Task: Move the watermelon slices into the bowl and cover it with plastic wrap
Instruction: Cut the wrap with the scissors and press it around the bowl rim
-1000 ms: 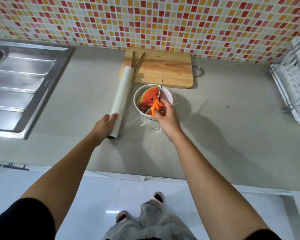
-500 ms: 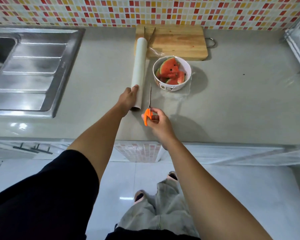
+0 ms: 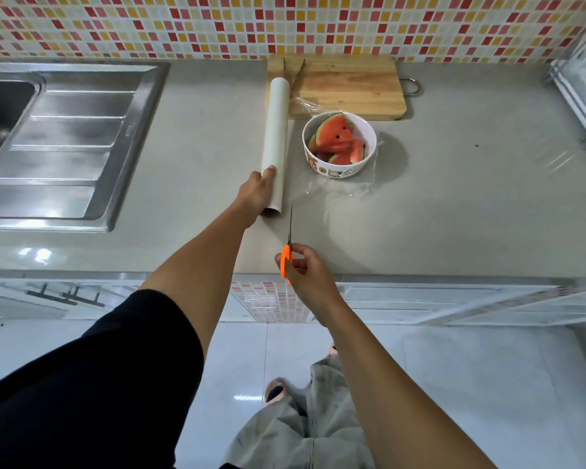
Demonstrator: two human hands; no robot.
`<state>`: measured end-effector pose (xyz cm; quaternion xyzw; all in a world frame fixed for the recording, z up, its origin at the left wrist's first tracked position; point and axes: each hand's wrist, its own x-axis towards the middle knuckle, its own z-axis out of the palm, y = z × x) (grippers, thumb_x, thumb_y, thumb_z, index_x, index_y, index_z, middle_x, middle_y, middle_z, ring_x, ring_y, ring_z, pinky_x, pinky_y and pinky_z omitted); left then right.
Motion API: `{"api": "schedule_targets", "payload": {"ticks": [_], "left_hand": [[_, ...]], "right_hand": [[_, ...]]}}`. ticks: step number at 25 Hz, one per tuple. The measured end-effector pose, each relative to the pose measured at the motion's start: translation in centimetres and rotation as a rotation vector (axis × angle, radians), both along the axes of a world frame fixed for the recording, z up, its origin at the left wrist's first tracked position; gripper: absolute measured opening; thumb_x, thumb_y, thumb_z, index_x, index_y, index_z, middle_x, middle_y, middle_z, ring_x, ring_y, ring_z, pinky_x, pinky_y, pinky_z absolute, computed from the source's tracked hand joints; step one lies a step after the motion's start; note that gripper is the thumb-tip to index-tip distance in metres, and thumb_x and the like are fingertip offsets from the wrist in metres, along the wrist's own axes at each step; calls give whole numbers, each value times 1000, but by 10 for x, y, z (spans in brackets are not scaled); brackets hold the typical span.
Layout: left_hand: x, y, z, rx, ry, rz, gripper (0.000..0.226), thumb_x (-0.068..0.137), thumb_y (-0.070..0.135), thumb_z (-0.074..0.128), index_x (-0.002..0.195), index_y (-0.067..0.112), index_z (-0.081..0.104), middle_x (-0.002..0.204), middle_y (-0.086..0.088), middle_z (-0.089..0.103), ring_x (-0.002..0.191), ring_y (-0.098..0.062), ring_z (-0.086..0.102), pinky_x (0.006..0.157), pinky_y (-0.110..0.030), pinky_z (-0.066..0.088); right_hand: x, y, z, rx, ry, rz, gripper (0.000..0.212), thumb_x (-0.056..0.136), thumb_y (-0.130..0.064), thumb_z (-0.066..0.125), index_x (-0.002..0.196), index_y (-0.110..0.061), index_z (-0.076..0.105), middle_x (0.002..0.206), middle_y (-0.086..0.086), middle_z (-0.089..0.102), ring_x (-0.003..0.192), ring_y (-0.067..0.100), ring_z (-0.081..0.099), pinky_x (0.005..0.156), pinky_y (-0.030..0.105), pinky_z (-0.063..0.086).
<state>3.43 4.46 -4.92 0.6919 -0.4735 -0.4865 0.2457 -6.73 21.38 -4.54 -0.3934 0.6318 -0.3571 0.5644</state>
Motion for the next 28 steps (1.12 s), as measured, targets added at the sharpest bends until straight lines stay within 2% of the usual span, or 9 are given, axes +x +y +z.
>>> {"api": "schedule_targets", "payload": {"ticks": [3,9,13,17,19,22,25,28], "left_hand": [[0,-1,-1,5,-4,-2,57,90,56,33,123,12,48,108,-5,48,94,-23,47,67,-30,34],[2,-4,-9,3,26,-7,58,90,57,33,124,13,47,109,-2,47,94,-21,47,73,-31,34],[3,-6,-12,3,20,-15,58,90,57,33,125,13,47,109,-2,47,94,-20,46,70,-30,33],[3,-7,-15,6,34,-16,51,91,57,33,115,14,48,110,-4,48,96,-23,46,75,-32,34],[4,-7,-15,3,36,-18,43,91,56,33,106,18,46,108,-4,48,95,-23,46,70,-31,34],[4,-6,-15,-4,40,-18,43,91,56,33,106,18,46,108,-4,48,94,-23,47,71,-31,33],[4,-5,-14,-6,41,-17,49,91,56,33,112,14,47,108,-5,49,94,-23,48,73,-32,34],[4,-5,-13,5,47,-18,53,91,56,33,117,13,47,110,-6,49,94,-23,49,73,-33,36]], "right_hand": [[2,-8,-1,15,8,20,25,81,-46,61,102,-36,52,87,-13,63,77,-2,58,64,15,42],[6,-20,-6,10,-5,23,30,81,-50,59,107,-37,50,97,-6,65,84,2,58,63,16,42],[7,-27,-11,7,-2,12,31,80,-51,60,107,-38,51,95,-7,66,84,0,60,64,14,42],[7,-38,-10,2,-21,10,37,80,-51,60,112,-34,53,92,-13,67,81,-8,60,66,11,42],[9,-41,-11,12,-32,12,34,78,-53,58,108,-37,52,97,-9,68,87,-3,60,70,16,42],[11,-43,-14,25,-33,-15,25,80,-50,59,101,-39,52,94,-8,68,84,-1,60,73,21,43],[14,-42,-15,28,-57,-48,14,83,-47,58,93,-39,52,91,-14,69,84,-4,61,75,21,44],[18,-36,-17,10,-50,-72,10,84,-46,58,91,-40,53,78,-23,68,77,-9,60,72,18,43]]}}
